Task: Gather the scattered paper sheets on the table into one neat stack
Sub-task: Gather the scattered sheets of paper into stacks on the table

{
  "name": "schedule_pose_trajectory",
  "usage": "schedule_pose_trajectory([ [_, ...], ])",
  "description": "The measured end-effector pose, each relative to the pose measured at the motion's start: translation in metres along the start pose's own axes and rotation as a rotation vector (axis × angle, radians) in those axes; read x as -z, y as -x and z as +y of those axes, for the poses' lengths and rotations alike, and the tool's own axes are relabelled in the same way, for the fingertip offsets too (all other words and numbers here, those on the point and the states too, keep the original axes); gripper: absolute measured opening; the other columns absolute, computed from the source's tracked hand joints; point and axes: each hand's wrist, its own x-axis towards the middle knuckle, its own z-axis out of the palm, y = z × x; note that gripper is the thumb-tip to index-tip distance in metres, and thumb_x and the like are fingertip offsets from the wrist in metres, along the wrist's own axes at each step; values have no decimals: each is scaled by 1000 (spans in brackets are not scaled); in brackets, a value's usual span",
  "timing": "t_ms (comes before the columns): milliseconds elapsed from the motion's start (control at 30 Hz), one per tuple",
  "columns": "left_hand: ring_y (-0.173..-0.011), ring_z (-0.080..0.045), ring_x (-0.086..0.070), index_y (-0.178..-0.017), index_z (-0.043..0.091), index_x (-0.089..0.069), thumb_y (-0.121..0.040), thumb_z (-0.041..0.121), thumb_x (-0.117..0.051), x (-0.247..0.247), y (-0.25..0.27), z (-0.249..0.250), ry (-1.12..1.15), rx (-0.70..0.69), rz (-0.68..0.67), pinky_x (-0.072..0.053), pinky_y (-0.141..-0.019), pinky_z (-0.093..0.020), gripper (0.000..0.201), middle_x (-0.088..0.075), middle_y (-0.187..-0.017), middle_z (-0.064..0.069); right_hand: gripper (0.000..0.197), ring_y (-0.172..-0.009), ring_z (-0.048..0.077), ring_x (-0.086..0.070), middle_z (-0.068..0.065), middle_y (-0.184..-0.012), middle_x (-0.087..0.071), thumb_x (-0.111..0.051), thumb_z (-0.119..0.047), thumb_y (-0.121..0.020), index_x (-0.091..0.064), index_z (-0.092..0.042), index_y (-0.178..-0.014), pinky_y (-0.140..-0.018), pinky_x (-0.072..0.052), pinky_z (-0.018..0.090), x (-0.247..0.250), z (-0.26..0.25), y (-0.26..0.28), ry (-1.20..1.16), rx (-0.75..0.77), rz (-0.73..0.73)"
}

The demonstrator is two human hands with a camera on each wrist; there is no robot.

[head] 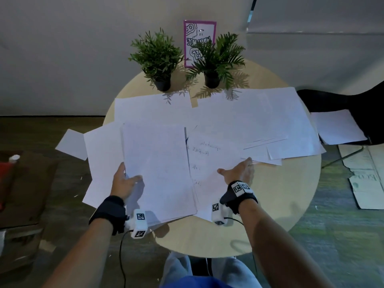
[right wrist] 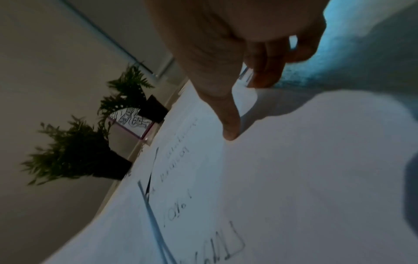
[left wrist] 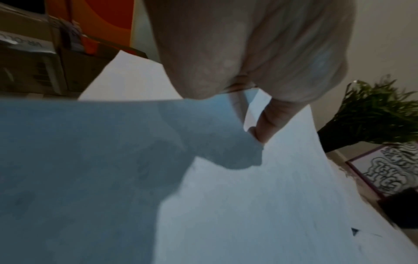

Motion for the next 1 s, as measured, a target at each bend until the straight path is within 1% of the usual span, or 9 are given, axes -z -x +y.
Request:
schedule_pose_trajectory([
  [200, -102, -24, -52, -106, 5, -48, -79, 12, -73, 0, -3, -27, -30, 116, 56, -44, -96, -39, 37, -58, -112, -13, 35, -105, 34, -64, 11, -114, -70, -74, -27, -79, -67, -13, -111, -89, -50, 36, 7, -1, -5, 110, 20, 126],
  [400, -108, -14, -37, -99, 20, -47, -90, 3, -64, -3, 4, -20, -37, 146, 60, -33, -94, -30, 26, -47, -97, 13, 8, -90, 30, -69, 3, -91, -74, -67, -32, -86, -65, -24, -85, -87, -54, 37, 20, 11, -16, -76, 97, 219],
  [600, -147, -25, -21, -149, 8, -27, -93, 4, -62, -5, 6, -20, -9, 181, 31, -27, -111, -35, 66, -24, -159, -9, 7, -78, 29, -69, 10, -86, -72, -61, -15, -93, -63, -21, -96, -71, -56, 36, 67, -2, -28, -390, 325, 319],
  [667, -127, -24, -41, -131, 16, -44, -93, 3, -61, -6, 6, -19, 20, 211, 33, -39, -100, -33, 44, -44, -136, -2, 8, -77, 28, -69, 10, -86, -72, -61, -14, -93, -65, -20, -95, -67, -55, 33, 82, -18, -26, -466, 400, 329],
  [733, -85, -16, -37, -94, 30, -38, -93, 0, -57, -11, 12, -12, 35, 214, 19, -38, -74, -21, 36, -36, -95, 10, 8, -71, 20, -67, 9, -85, -72, -61, -14, -93, -66, -20, -96, -63, -53, 28, 95, -37, -21, -508, 475, 301],
  [833, -67, -7, -27, -90, 31, -33, -98, 1, -51, -16, 25, 6, 100, 250, -10, -34, -58, -12, 37, -25, -82, 16, 6, -59, 4, -59, 2, -79, -71, -64, -16, -94, -65, -19, -98, -54, -48, 18, 105, -64, -13, -507, 532, 204],
  [867, -74, -8, -36, -93, 30, -37, -99, 3, -51, -14, 22, 3, 140, 252, -6, -37, -59, -10, 31, -32, -87, 15, 5, -56, 2, -57, 1, -78, -70, -65, -16, -94, -65, -19, -98, -52, -47, 18, 103, -71, -12, -500, 538, 162],
  [933, -114, -16, -45, -123, 23, -46, -101, 19, -54, -8, 18, 4, 187, 307, 25, -42, -93, -18, 24, -48, -124, 3, 5, -60, 7, -56, 1, -77, -69, -66, -17, -93, -65, -19, -98, -55, -45, 22, 88, -82, -8, -470, 549, 100],
  [1000, -145, -21, -26, -154, 16, -23, -98, 47, -51, -6, 16, 6, 203, 337, 19, -23, -118, -37, 70, -25, -159, -1, 5, -66, 10, -59, 0, -78, -70, -66, -18, -93, -66, -21, -97, -59, -46, 24, 61, -86, -5, -407, 545, 44],
])
